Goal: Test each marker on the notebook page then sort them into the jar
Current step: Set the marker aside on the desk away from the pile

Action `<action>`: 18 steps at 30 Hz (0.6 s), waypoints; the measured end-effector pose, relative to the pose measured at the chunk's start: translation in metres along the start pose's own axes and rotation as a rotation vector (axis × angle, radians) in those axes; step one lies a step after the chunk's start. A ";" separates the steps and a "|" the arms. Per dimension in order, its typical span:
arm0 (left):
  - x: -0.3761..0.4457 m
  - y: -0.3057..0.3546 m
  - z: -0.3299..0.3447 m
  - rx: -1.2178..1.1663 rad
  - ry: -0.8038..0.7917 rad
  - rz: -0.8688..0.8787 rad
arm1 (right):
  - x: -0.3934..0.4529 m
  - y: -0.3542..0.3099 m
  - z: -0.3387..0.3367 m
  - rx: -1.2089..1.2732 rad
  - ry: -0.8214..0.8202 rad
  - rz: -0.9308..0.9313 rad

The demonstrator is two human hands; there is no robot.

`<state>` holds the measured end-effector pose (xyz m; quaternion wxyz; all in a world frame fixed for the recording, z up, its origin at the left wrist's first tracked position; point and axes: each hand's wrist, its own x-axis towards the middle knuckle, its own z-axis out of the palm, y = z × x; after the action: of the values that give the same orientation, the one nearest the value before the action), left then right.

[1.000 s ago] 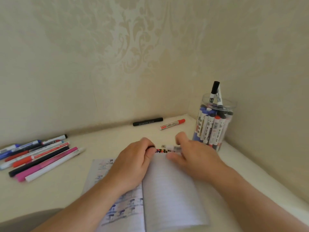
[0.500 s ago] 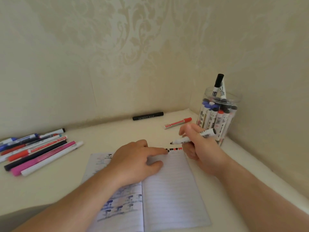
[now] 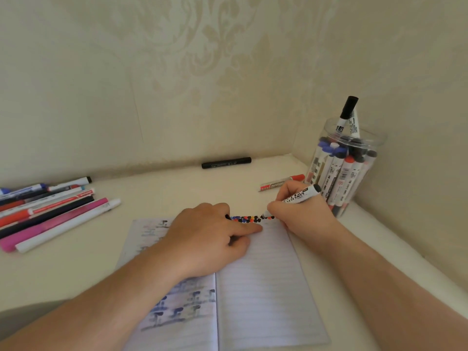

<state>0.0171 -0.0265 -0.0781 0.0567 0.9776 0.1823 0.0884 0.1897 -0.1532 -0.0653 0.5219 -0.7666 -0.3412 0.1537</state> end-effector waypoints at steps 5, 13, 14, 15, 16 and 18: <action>0.000 0.001 0.001 0.026 -0.011 -0.009 | 0.002 -0.003 0.005 0.029 0.076 0.053; 0.000 0.001 0.002 0.027 -0.002 -0.016 | 0.004 -0.002 0.005 0.050 0.053 0.104; -0.001 0.001 0.002 0.027 0.001 -0.018 | 0.004 -0.002 0.006 0.052 0.051 0.102; -0.001 0.001 0.002 0.025 0.002 -0.020 | 0.004 -0.003 0.007 0.050 0.048 0.097; -0.001 0.001 0.002 0.023 0.002 -0.022 | 0.003 -0.003 0.007 0.042 0.047 0.091; -0.001 0.001 0.002 0.016 0.001 -0.023 | 0.003 -0.002 0.008 0.020 0.050 0.078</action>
<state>0.0168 -0.0277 -0.0803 0.0498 0.9758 0.1942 0.0869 0.1865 -0.1447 -0.0662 0.5316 -0.7776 -0.2962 0.1581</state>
